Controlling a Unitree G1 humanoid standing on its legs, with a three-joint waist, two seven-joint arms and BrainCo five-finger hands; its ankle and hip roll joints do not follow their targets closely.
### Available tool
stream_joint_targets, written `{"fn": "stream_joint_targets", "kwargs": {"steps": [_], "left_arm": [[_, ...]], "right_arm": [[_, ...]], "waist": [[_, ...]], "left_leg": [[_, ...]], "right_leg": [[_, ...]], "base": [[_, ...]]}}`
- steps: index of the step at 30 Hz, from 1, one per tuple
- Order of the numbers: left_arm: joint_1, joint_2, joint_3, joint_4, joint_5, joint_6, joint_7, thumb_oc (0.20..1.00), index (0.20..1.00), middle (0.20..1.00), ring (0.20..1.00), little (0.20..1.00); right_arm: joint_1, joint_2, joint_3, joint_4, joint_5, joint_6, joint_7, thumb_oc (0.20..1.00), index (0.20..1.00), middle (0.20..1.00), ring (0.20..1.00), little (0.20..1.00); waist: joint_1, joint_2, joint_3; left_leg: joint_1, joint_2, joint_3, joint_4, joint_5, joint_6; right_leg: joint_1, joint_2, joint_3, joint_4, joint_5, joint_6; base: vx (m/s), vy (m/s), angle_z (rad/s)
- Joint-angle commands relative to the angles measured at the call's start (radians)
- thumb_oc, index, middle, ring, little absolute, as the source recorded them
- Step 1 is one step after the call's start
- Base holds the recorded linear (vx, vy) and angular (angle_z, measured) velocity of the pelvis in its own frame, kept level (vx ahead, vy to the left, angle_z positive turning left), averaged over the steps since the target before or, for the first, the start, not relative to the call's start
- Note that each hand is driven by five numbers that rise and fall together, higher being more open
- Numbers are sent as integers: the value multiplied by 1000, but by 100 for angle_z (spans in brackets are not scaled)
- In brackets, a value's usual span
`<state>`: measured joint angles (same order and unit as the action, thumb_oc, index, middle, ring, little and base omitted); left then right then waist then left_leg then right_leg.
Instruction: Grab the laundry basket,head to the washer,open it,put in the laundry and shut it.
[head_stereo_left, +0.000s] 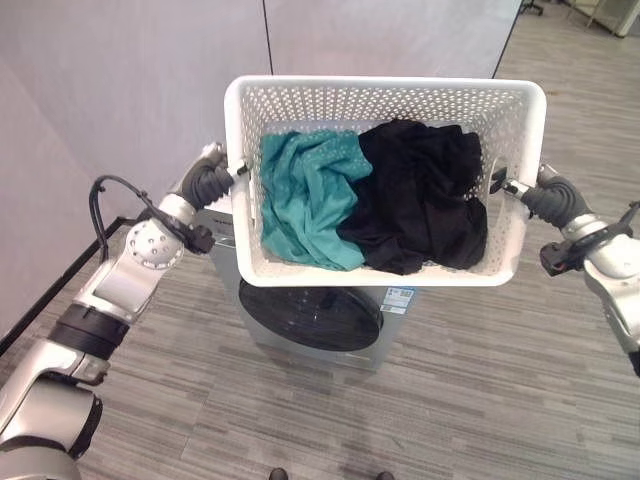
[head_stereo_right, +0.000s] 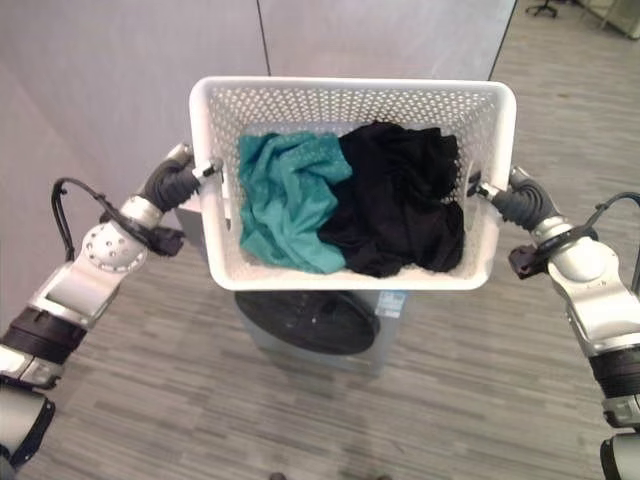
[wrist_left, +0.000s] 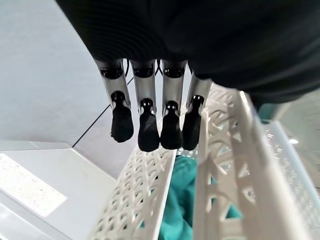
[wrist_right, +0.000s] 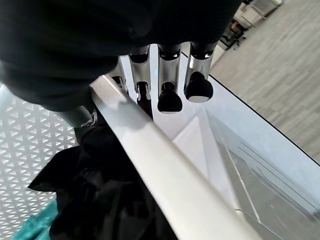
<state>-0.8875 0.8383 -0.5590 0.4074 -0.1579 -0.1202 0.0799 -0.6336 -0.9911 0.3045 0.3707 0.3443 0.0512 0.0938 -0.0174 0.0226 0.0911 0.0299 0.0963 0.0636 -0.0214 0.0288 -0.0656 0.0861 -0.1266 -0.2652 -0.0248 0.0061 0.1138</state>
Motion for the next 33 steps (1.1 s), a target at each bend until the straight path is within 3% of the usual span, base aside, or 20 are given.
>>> {"fn": "stream_joint_targets", "kwargs": {"steps": [1,5,10,13,15,17,19,20,21,22,23,24,29,30,31,32,33], "left_arm": [[-227,60,51,217,-136,-1,100,200,200,200,200,200],[-378,-2,-71,401,-163,9,100,200,200,200,200,200],[-514,-75,-154,549,-194,16,114,200,200,200,200,200],[-564,-95,-186,592,-206,14,116,200,200,200,200,200],[-582,-97,-214,597,-205,14,117,200,200,200,200,200],[-585,-92,-224,600,-199,13,118,200,200,200,200,200],[-558,-103,-233,567,-176,12,106,200,200,200,200,200],[-556,-110,-253,576,-165,15,93,200,200,200,200,200],[-556,-126,-267,612,-164,24,75,200,200,200,200,200],[-560,-129,-272,643,-159,31,70,200,200,200,200,200],[-560,-129,-272,644,-159,30,70,200,200,200,200,200],[-586,-131,-297,718,-152,38,53,200,200,200,200,200],[-612,-156,-316,802,-137,41,46,200,200,200,200,200],[-611,-185,-313,833,-129,48,48,200,200,200,200,200],[-611,-185,-313,833,-129,48,48,200,200,200,200,200],[-615,-201,-315,851,-126,51,48,200,200,200,200,200],[-618,-205,-312,854,-130,51,50,344,344,344,344,344]], "right_arm": [[-263,-37,71,118,37,-30,-90,200,200,200,200,200],[-441,40,208,273,51,-16,-105,200,200,200,200,200],[-640,139,323,472,77,-23,-144,200,200,200,200,200],[-714,174,375,623,76,-10,-144,200,200,200,200,200],[-721,170,392,683,64,1,-140,200,200,200,200,200],[-719,172,389,711,61,1,-134,200,200,200,200,200],[-682,163,368,764,38,26,-101,200,200,200,200,200],[-658,162,366,788,16,40,-81,200,200,200,200,200],[-655,178,387,818,-14,54,-53,200,200,200,200,200],[-654,190,392,827,-16,54,-45,200,200,200,200,200],[-655,190,392,828,-16,54,-44,200,200,200,200,200],[-668,239,411,888,-25,58,-32,200,200,200,200,200],[-692,279,448,964,-77,78,-6,200,200,200,200,200],[-700,307,462,1005,-101,88,-5,319,319,319,319,319],[-700,308,463,1005,-101,87,-5,319,319,319,319,319],[-709,318,468,1030,-114,93,2,561,561,561,561,561],[-715,322,470,1038,-118,94,1,762,762,762,762,762]], "waist": [[18,-39,-32],[12,-48,-22],[36,-78,45],[54,-87,32],[68,-79,24],[77,-76,22],[86,-59,-7],[88,-59,-10],[69,-31,6],[64,-24,9],[65,-24,10],[73,-15,-2],[71,-19,-4],[81,-34,-29],[80,-34,-29],[82,-38,-38],[82,-39,-41]], "left_leg": [[12,85,14,42,-28,-61],[-28,102,6,87,-6,-74],[-232,48,-72,416,93,-90],[-263,92,-24,260,72,-84],[-276,120,-27,123,114,-84],[-284,119,-40,95,123,-87],[-259,60,-60,129,66,-58],[-216,19,-32,149,19,-17],[-158,-6,-6,134,-3,34],[-139,-12,0,125,-9,43],[-137,-13,2,123,-9,43],[-92,-5,20,76,-16,34],[-59,-1,39,47,-9,19],[-39,-9,50,22,-15,13],[-38,-9,50,21,-14,13],[-36,-9,47,15,-14,8],[-36,-7,44,12,-13,6]], "right_leg": [[-20,-7,36,108,-106,5],[-24,18,27,114,-123,-18],[6,40,17,98,-129,-62],[32,34,-1,62,-138,-41],[46,30,0,61,-144,-24],[56,27,6,65,-149,-17],[81,-14,24,148,-158,14],[33,-51,53,288,-102,31],[-88,-61,100,507,-9,52],[-110,-67,90,517,8,58],[-110,-68,92,518,8,59],[-115,-107,-8,331,-5,54],[-89,-113,-55,182,10,61],[-38,-109,-92,132,9,68],[-36,-109,-93,131,10,68],[-26,-101,-95,117,7,69],[-23,-98,-94,113,5,69]], "base": [[10,-90,14],[12,-104,18],[-26,-102,20],[185,72,22],[250,169,30],[238,182,4],[495,497,-49],[533,771,-72],[396,638,-56],[205,387,-42],[199,99,-12],[153,31,-31],[131,-6,-27],[106,-41,26],[142,-69,31],[50,-41,27],[60,-60,35]]}}
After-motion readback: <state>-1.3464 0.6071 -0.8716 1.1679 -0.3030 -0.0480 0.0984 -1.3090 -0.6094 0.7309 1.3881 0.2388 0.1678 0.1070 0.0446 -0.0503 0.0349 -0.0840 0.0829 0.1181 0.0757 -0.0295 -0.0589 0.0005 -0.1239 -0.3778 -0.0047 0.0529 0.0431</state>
